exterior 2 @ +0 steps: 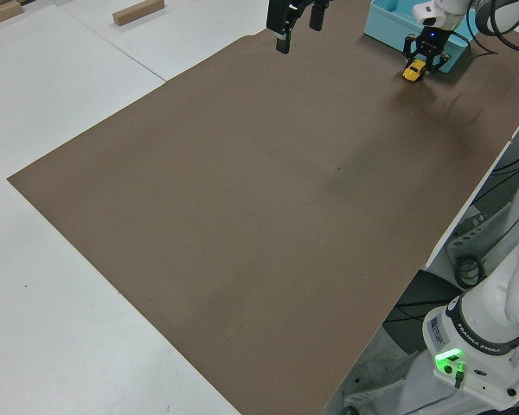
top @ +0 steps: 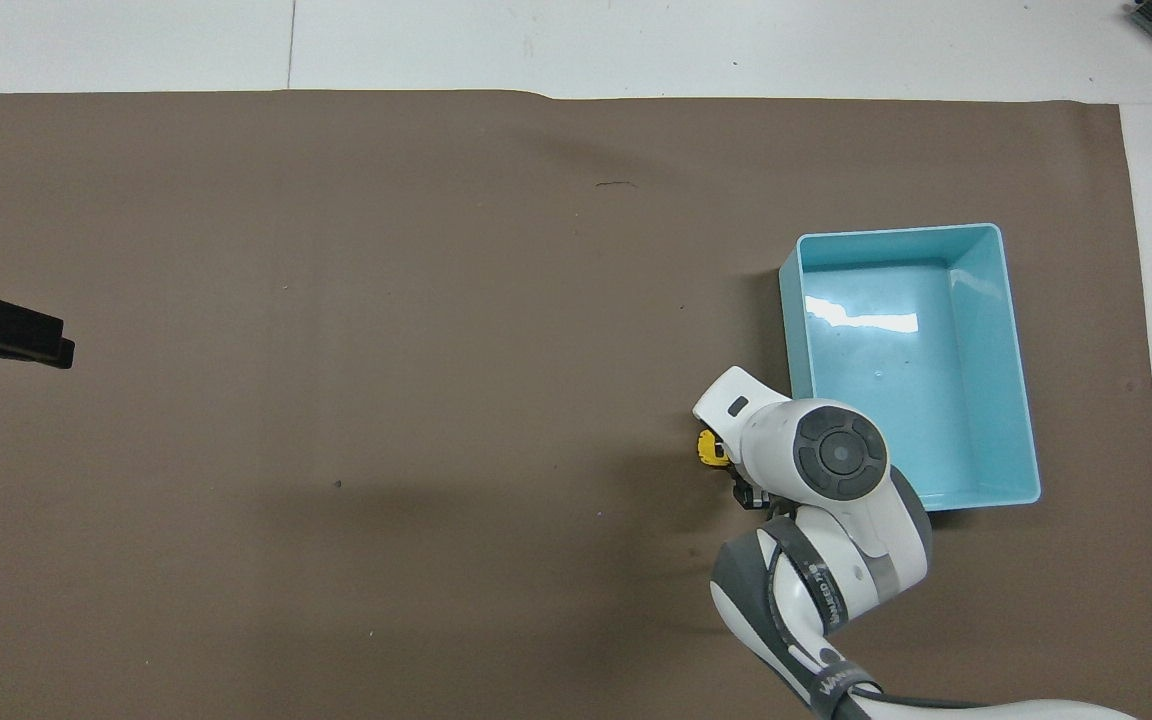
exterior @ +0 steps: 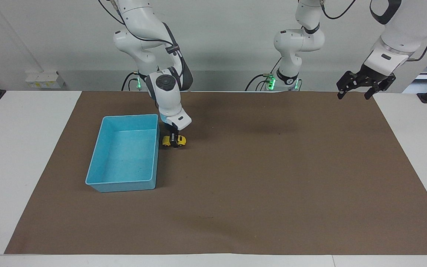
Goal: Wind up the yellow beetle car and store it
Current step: 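Grasp the yellow car with the right gripper, then lift the car over the box wall and lower it inside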
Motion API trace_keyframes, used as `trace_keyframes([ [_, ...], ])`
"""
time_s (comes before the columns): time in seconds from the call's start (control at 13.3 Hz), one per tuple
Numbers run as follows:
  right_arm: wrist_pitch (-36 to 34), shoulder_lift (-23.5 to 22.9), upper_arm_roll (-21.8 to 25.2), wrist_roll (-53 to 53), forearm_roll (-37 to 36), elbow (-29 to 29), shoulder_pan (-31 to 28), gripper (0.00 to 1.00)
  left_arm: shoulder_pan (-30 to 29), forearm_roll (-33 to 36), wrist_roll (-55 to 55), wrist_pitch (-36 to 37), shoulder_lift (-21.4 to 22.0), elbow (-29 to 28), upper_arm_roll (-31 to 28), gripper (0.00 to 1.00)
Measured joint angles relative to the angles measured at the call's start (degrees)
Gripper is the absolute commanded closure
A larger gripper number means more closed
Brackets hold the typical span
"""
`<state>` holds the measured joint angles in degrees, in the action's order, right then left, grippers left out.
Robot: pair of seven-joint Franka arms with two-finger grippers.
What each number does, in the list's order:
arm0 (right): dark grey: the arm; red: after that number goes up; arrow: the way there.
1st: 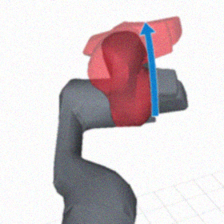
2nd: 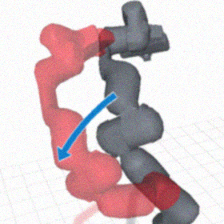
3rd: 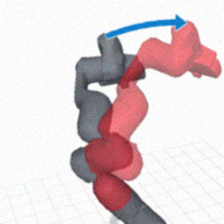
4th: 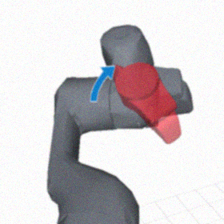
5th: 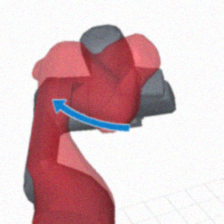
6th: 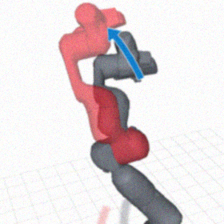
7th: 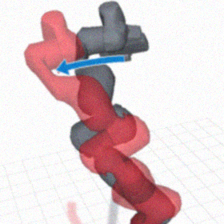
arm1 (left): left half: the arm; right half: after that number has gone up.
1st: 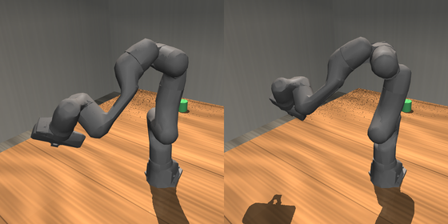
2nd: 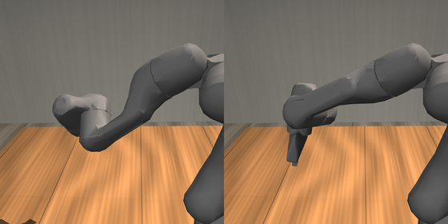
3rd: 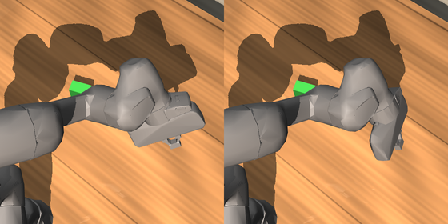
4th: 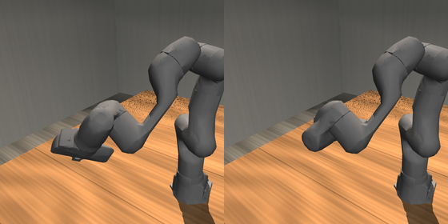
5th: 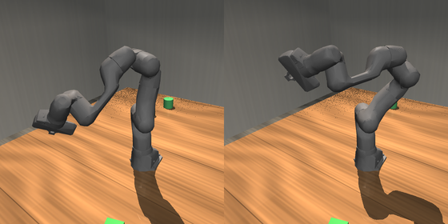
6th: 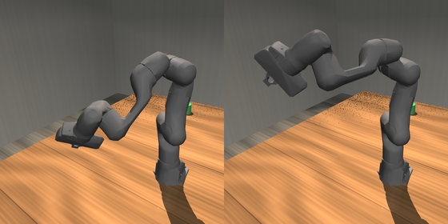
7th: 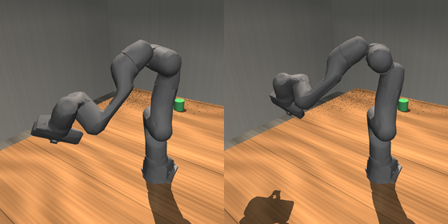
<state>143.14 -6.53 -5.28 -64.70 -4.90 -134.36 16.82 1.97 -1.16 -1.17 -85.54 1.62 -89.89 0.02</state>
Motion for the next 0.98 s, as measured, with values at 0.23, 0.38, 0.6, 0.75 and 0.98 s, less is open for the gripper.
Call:
trace_keyframes([
  [0.23,-8.5,0.1,-0.1,0.0,0.0,6.0,0.1,1.0,0.0,0.0,0.0,0.0,0.0,0.0,0.0,0.0],
  [0.38,-15.0,0.2,-0.1,0.0,0.0,11.8,0.1,1.0,0.0,0.0,0.0,0.0,0.0,0.0,0.0,0.0],
  [0.6,-24.4,0.5,-0.2,0.0,0.1,19.5,0.2,1.0,0.0,0.0,0.0,0.0,0.0,0.0,0.0,0.0],
  [0.75,-27.9,1.2,0.2,-1.4,0.0,21.8,-0.2,1.0,0.0,0.0,0.0,0.0,0.0,0.0,0.0,0.0],
  [0.98,-29.1,1.5,0.7,-10.2,0.0,21.7,-4.7,1.0,0.0,0.0,0.0,0.0,0.0,0.0,0.0,0.0],
])
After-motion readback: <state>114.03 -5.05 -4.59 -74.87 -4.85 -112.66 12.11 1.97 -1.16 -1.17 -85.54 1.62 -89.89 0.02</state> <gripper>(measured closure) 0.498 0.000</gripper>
